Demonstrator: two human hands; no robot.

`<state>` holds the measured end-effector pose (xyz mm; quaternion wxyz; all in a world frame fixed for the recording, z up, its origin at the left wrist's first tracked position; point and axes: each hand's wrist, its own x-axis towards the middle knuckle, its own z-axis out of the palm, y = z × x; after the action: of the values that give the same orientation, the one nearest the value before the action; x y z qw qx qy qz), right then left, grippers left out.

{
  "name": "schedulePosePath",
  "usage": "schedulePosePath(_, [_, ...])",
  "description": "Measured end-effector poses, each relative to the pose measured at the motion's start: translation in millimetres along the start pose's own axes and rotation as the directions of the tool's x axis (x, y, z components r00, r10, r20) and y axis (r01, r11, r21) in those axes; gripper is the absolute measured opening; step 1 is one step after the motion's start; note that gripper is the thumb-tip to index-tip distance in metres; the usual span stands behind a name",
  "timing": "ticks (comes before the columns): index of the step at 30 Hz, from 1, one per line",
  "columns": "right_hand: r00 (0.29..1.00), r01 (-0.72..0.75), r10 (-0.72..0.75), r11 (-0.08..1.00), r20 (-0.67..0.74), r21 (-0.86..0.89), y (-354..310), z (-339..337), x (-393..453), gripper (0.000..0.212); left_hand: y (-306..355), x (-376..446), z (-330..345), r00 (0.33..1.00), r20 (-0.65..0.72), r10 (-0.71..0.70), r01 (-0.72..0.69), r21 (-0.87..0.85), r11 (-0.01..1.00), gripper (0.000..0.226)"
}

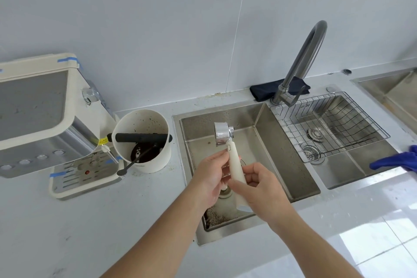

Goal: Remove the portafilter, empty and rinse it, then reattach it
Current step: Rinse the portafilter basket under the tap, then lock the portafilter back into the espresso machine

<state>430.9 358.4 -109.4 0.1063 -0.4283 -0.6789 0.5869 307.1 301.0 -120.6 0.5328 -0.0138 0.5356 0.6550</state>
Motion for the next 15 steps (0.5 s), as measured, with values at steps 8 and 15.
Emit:
schedulePosePath(8, [0.993, -0.076, 0.056, 0.975, 0.1, 0.207, -10.9, 27.7, -20.8, 0.02, 11.6, -27.4, -32.8, 0.999, 0.016, 0.05, -0.05, 0.003, 0.999, 0.013])
schedulePosePath(15, [0.968, -0.142, 0.064, 0.937, 0.243, 0.32, -14.7, 63.0, -41.2, 0.016, 19.8, -56.0, -77.4, 0.986, 0.014, 0.164, -0.165, 0.045, 0.985, 0.018])
